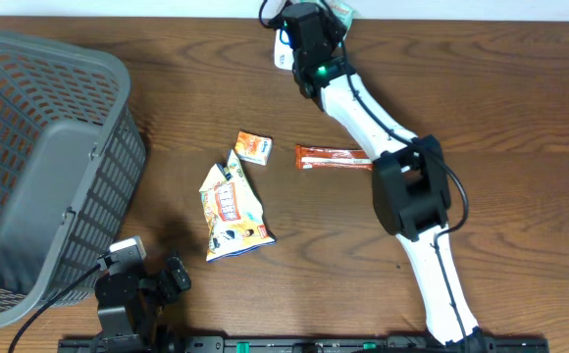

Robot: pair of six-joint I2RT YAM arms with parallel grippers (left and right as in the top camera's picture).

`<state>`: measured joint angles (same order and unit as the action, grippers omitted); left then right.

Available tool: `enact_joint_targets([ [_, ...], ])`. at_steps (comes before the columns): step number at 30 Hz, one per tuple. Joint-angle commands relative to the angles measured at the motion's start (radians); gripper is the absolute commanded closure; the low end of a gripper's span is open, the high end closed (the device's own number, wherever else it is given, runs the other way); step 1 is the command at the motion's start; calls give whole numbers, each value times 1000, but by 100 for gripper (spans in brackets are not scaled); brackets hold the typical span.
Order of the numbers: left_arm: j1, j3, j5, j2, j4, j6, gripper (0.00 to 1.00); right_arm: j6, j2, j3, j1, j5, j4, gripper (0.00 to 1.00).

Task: Scan the item barcode
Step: 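Hold the mint wipes pack up at the white scanner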

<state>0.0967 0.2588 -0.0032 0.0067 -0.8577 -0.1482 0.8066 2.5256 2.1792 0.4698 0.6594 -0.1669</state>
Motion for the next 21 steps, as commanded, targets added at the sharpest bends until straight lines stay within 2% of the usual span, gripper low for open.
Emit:
enact_joint_targets([
  [1,5,-17,-9,-2,-46,20,2,68,40,34,7,31,8,99],
  [12,5,-17,-9,-2,-46,20,2,58,63,33,16,42,105,99],
  [21,5,-17,-9,-2,-46,20,2,8,63,33,10,16,103,99],
])
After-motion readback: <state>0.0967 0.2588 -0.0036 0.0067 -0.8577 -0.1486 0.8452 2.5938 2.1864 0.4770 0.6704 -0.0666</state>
